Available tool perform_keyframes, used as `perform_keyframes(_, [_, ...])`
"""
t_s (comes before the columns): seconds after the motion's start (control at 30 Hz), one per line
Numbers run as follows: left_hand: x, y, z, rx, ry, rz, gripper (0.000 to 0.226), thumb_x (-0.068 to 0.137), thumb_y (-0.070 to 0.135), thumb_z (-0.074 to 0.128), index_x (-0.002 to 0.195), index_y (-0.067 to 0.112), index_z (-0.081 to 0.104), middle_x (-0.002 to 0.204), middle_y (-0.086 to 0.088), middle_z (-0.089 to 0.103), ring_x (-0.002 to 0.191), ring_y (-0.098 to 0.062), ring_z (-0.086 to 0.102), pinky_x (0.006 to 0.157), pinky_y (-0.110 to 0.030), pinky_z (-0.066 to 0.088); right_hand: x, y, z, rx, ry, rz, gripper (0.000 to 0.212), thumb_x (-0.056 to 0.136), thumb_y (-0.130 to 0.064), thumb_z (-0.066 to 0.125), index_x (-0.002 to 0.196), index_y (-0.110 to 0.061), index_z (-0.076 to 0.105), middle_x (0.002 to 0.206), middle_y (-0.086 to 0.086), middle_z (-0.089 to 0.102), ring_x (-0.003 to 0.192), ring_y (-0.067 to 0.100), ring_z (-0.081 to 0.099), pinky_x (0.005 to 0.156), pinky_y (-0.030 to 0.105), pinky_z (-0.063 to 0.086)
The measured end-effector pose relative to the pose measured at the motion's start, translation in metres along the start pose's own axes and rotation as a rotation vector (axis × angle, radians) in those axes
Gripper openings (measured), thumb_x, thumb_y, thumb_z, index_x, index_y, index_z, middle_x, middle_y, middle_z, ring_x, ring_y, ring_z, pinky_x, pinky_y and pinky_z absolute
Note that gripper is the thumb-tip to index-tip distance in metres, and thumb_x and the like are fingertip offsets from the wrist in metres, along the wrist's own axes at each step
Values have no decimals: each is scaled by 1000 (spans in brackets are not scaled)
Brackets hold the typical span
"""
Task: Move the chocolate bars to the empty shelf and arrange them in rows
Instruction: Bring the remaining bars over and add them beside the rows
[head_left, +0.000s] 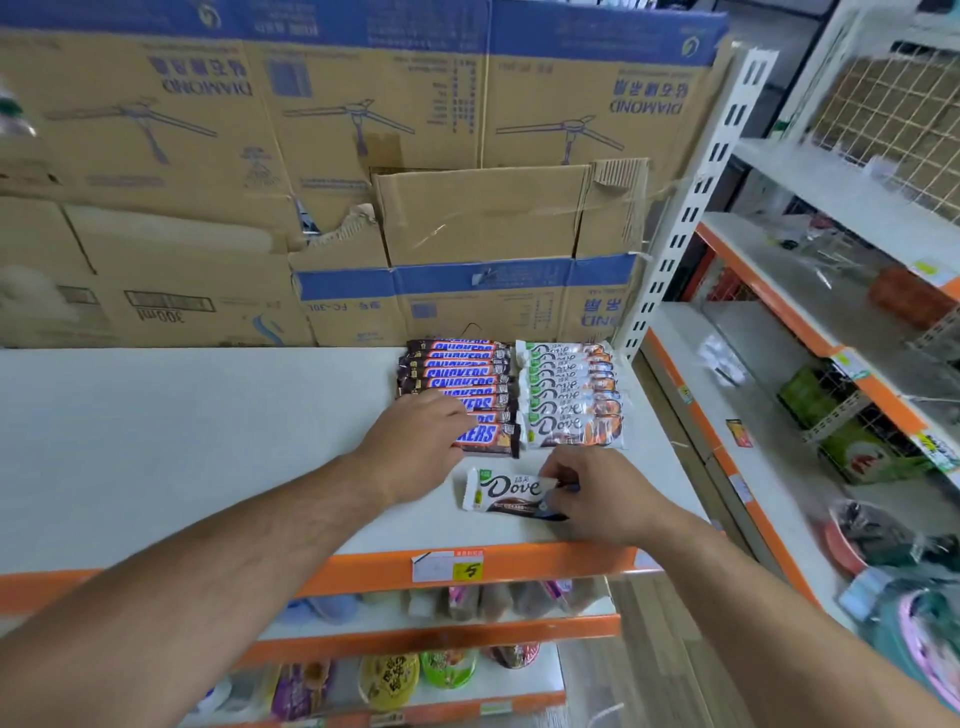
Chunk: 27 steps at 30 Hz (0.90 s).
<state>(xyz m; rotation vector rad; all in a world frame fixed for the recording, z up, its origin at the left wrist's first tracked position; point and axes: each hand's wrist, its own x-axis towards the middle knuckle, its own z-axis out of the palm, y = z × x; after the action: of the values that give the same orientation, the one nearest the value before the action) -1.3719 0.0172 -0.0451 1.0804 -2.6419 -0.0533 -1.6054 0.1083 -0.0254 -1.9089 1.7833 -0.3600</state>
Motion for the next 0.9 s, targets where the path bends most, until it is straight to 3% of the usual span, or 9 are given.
perform_keyframes(0.07, [-7,6,0,-18,54,-9,35,89,26,61,123,19,64,122,3,61,116,-22,51,99,-37,38,-1,8,-5,-18,17,17,13,81,-17,63,81,-29,59,78,-9,66,74,13,60,65,28,48])
perform_keyframes(0.13, [-17,15,2,-71,126,18,26,84,22,64,109,16,71,109,1,66,103,-24,56,92,-37,44,-1,18,-10,-37,41,43,10,83,-17,62,83,-27,61,80,-6,67,76,16,61,66,31,50])
perform_keyframes(0.23, [-34,27,11,-175,83,43,19,82,22,63,96,16,74,97,2,67,93,-22,58,85,-30,46,5,34,-18,-94,83,88,9,85,-18,60,88,-26,61,87,-1,68,82,23,61,67,33,51])
perform_keyframes(0.37, [-41,28,18,-306,55,-88,20,84,26,67,102,21,75,108,6,65,104,-15,53,95,-27,41,22,45,-20,-220,224,135,15,88,-21,54,99,-23,65,96,4,68,89,29,60,64,30,44])
perform_keyframes(0.5, [-42,32,17,-257,37,-77,22,85,30,62,103,24,73,108,11,63,103,-12,50,95,-26,41,18,43,-6,-413,446,30,25,86,-21,56,108,-23,68,112,2,65,102,32,53,74,37,43])
perform_keyframes(0.73, [-43,31,19,-220,20,-99,23,87,33,59,106,26,70,110,14,60,105,-9,45,93,-22,38,11,37,26,-394,516,-39,33,78,-28,63,109,-19,70,102,6,65,96,35,52,69,41,49])
perform_keyframes(0.9, [-42,33,19,-224,26,-96,24,85,32,58,104,25,70,108,14,61,104,-9,48,94,-24,40,18,37,25,-315,539,8,35,77,-27,60,112,-28,66,109,0,61,103,31,49,71,40,46])
